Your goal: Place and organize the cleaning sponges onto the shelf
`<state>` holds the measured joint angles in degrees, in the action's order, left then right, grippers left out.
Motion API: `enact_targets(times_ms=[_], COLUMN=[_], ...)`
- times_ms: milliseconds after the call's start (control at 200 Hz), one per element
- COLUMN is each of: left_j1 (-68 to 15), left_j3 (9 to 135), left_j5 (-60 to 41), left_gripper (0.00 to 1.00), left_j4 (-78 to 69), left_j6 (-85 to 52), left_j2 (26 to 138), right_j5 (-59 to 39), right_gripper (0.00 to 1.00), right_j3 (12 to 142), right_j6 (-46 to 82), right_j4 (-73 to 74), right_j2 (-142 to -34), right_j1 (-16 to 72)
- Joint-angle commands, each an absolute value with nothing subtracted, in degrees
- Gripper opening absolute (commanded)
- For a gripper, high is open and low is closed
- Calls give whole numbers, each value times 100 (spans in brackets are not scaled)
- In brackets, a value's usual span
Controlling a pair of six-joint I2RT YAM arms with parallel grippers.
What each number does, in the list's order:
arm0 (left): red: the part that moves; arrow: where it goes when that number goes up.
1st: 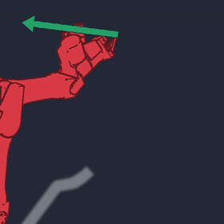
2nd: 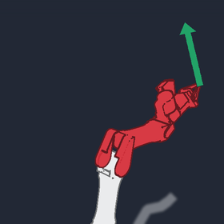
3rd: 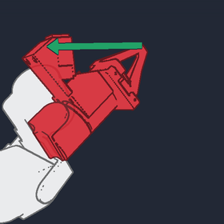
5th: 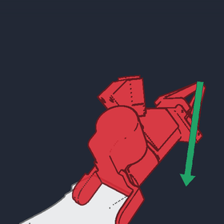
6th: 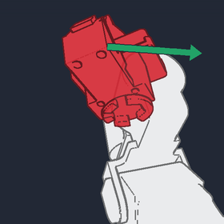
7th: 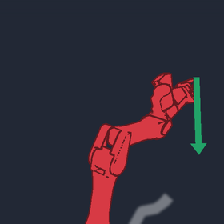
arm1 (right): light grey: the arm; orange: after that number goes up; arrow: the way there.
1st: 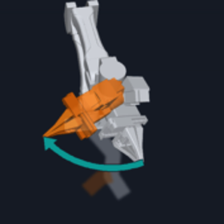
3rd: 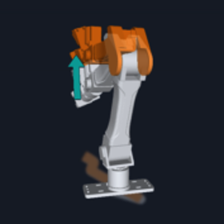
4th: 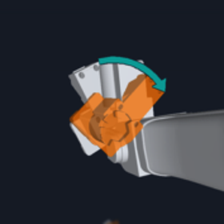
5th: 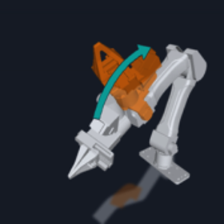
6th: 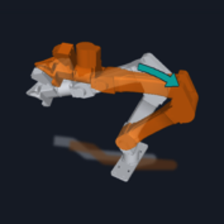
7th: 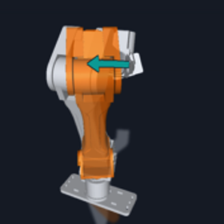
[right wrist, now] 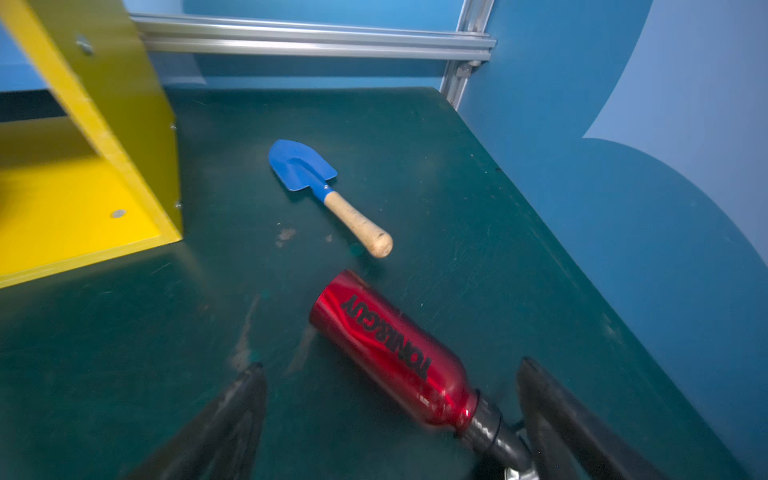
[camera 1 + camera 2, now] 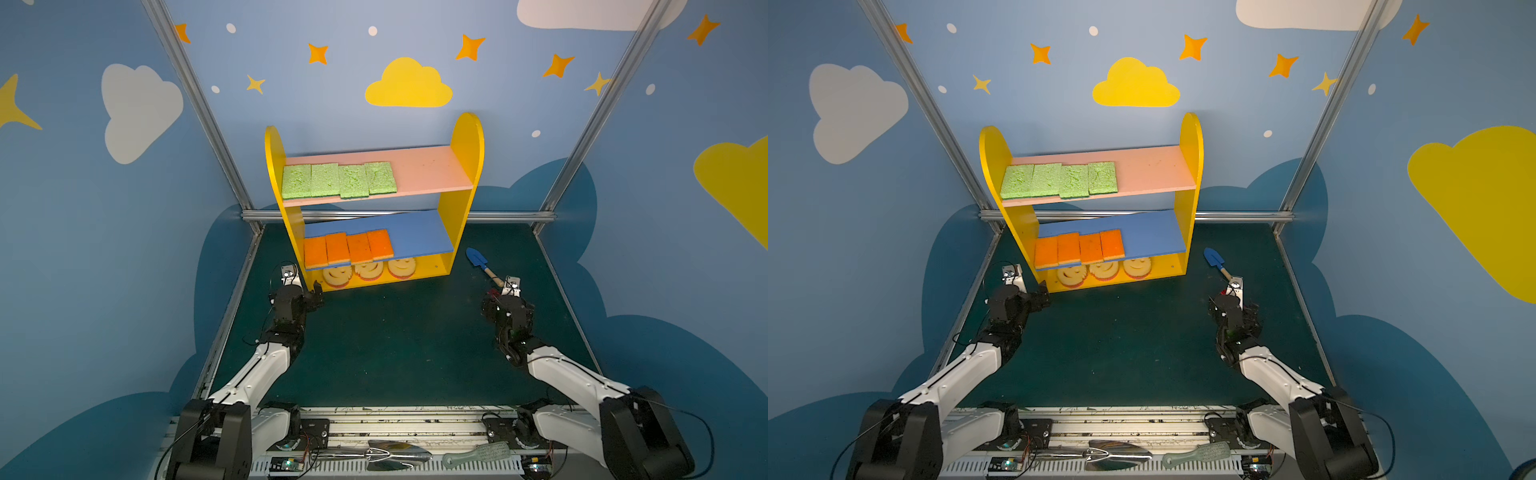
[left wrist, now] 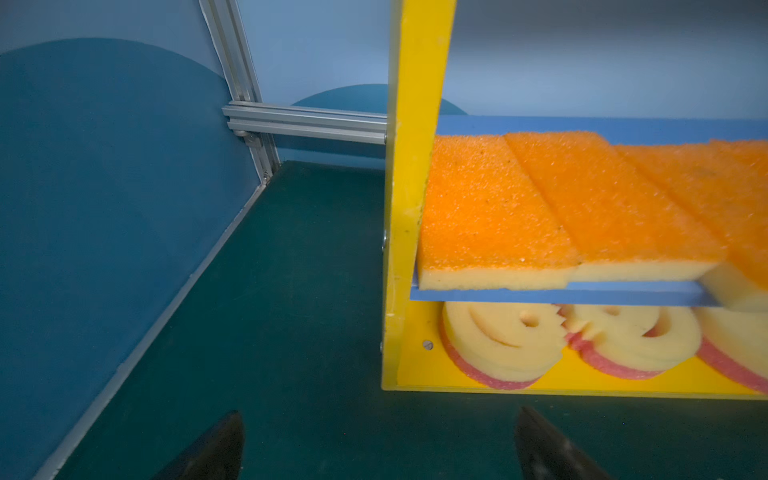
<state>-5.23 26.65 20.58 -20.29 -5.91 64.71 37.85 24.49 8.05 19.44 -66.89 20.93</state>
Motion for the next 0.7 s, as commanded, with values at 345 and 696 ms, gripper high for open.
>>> enact_targets(times_ms=[345,696], left_j1=[5,121], left_j3=[2671,4019], left_j5=[1476,1158], left_gripper=[100,100], left_j4=[-2944,-1385], left_j6=[-867,-794], left_j2=[7943,8901], right_j5=[3995,3839], right_gripper=[93,93], right_j3=[2144,2476], right_j6=[1012,1105], right_j4=[2704,2282], right_j2=[-6207,-6422], right_j1=[2056,1927])
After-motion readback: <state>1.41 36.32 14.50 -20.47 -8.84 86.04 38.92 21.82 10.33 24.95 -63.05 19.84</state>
